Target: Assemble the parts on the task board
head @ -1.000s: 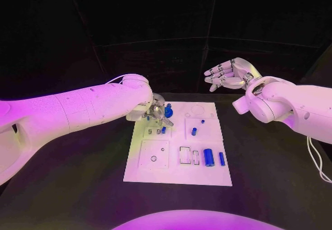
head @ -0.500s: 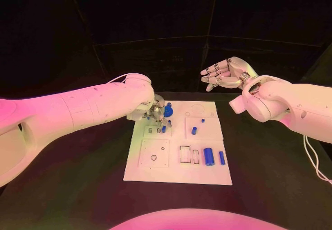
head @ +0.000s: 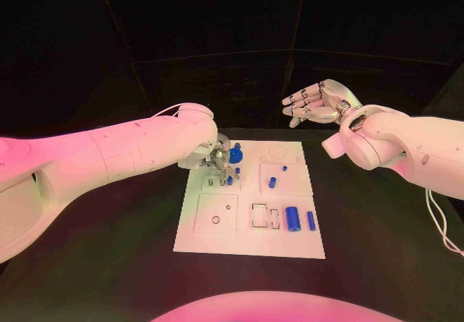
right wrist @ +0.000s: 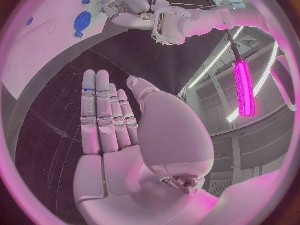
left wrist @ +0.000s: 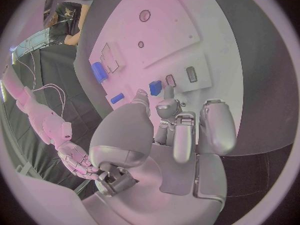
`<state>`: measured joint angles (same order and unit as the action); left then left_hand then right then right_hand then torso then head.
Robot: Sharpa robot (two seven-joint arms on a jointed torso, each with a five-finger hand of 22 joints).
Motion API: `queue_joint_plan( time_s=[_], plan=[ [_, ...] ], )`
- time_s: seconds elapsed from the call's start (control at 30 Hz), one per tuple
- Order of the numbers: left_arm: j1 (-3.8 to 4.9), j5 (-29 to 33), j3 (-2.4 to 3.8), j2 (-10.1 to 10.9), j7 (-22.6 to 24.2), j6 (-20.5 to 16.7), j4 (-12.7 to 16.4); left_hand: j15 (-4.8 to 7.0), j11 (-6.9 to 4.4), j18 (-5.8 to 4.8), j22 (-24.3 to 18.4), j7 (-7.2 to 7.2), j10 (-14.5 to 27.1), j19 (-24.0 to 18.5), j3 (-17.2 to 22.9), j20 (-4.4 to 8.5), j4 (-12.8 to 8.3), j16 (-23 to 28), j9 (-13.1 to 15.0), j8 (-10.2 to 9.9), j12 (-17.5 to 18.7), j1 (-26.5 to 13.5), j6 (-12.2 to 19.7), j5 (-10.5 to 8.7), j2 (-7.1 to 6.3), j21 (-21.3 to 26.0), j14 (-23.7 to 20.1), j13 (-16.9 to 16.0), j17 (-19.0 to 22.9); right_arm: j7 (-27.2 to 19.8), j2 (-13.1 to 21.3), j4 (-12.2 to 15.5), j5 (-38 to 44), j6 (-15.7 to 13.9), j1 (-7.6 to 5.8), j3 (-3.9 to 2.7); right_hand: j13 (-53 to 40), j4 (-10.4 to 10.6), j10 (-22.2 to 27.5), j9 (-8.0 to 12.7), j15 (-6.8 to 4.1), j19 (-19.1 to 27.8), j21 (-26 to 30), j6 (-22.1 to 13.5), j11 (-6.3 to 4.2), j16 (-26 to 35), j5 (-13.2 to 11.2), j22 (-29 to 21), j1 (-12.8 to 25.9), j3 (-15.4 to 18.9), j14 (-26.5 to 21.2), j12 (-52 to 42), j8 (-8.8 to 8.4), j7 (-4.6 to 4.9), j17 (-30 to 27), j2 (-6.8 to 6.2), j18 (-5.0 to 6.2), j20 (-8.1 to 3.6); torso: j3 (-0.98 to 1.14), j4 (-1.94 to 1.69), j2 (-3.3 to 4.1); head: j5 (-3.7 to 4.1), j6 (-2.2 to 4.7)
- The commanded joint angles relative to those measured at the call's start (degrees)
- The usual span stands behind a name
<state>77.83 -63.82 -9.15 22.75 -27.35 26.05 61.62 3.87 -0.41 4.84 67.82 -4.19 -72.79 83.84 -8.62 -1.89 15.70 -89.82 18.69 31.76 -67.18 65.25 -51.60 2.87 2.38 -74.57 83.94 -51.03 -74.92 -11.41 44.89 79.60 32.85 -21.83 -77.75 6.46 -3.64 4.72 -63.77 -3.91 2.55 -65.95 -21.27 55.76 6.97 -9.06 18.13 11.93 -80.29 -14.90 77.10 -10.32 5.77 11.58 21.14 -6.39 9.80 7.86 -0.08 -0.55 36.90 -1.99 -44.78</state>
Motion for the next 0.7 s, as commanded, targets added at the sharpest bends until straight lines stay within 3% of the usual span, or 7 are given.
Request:
queue_joint_plan(
  time_s=[0.03, 0.23, 0.7],
  plan=[
    [0.05, -0.3, 0.05, -0.1, 0.2, 0.8, 0.1, 0.15, 0.27, -0.53, 0.2, -0.07, 0.1, 0.3, -0.1, 0.06, -0.3, -0.2, 0.1, 0.4, -0.2, 0.7, 0.3, -0.14, 0.08, -0.4, 6.1, -0.2, -15.1, 0.0, -0.2, -0.3, 0.1, 0.7, -0.14, -0.06, 0.1, -0.3, 0.1, 0.0, -0.05, -0.4, 0.3, -0.3, 0.18, 0.4, 0.0, -0.1, -0.6, 0.0, 0.2, 0.3, -0.34, -0.11, -0.1, -0.02, 0.6, 0.01, 0.01, 0.01, 0.04, 0.03, -0.09],
    [0.05, -0.3, 0.05, -0.3, 0.7, 0.6, 0.0, 0.13, 0.28, -0.53, 0.2, -0.08, 0.1, 0.3, -0.1, 0.04, -0.4, -0.2, 0.1, 0.4, -0.2, 1.0, 0.3, -0.14, 0.26, -0.4, 6.1, -0.2, -15.1, -0.2, -0.4, -0.9, 0.1, 0.7, -0.14, -0.06, 0.1, -0.4, 0.1, 0.0, -0.07, -0.5, 0.4, -0.3, 0.17, 0.4, 0.1, -0.1, -0.8, 0.0, 0.3, 0.3, -0.33, -0.1, -0.1, 0.03, 0.61, -0.01, 0.04, 0.03, 0.05, -0.36, -0.09],
    [0.04, -0.3, 0.05, -0.8, 1.2, 0.9, -0.5, 0.0, 0.43, -0.43, 0.0, -0.25, 0.6, 0.0, 0.5, -0.14, -1.7, -0.2, 0.3, 0.4, 0.3, 3.7, 0.6, -0.12, 1.52, -0.2, 6.1, 0.2, -15.1, -0.2, -1.0, -2.1, 0.1, 0.5, -0.14, -0.05, 0.1, -0.8, 0.1, 0.0, -0.11, -0.6, 0.5, -0.2, 0.16, 0.6, 0.4, -0.2, -1.2, -0.2, 0.4, 0.3, -0.33, -0.1, -0.2, 0.16, 0.62, -0.09, 0.03, -0.01, 0.07, -0.36, -0.38]
  ],
)
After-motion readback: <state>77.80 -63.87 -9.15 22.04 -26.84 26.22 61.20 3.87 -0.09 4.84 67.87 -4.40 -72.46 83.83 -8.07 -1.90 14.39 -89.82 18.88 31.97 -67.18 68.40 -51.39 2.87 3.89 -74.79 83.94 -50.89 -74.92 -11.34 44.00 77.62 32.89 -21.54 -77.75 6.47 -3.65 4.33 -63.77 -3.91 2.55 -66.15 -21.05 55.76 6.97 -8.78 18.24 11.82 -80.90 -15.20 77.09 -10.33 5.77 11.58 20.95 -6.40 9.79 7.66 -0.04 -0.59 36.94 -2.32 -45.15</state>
